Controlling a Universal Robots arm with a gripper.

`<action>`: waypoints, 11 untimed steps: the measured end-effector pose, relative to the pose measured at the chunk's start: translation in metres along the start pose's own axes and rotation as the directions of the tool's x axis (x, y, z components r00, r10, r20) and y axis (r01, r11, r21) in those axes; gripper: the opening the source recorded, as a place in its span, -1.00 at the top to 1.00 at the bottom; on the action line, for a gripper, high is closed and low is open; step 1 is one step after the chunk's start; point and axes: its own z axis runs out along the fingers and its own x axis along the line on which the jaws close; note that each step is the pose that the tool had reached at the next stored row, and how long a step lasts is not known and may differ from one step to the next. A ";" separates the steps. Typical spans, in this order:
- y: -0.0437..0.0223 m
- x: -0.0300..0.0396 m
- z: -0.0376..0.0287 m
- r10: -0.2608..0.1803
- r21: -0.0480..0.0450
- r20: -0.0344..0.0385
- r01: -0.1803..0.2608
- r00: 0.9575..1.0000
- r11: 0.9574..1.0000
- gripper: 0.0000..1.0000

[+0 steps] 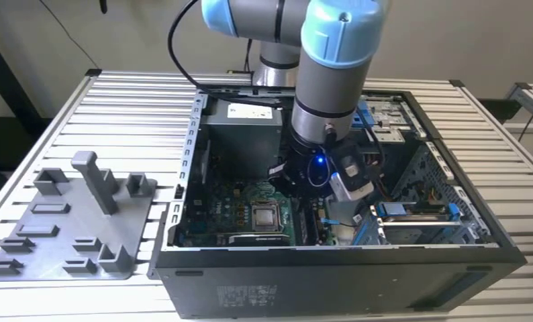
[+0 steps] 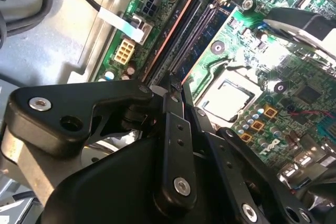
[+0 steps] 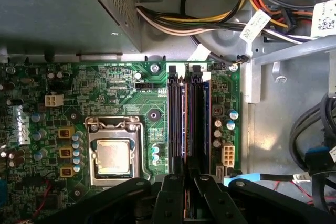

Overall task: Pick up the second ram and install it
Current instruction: 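Insert the second ram into the second slot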

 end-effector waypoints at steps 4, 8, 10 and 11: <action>0.0000 0.0000 0.0000 0.000 0.000 0.000 0.000 1.000 1.000 0.72; 0.0000 0.0000 0.0003 -0.003 0.000 0.000 0.003 1.000 1.000 0.72; 0.0010 0.0000 0.0004 -0.005 -0.001 0.001 0.005 1.000 1.000 0.72; 0.0010 0.0000 0.0004 -0.006 -0.001 0.002 0.006 1.000 1.000 0.72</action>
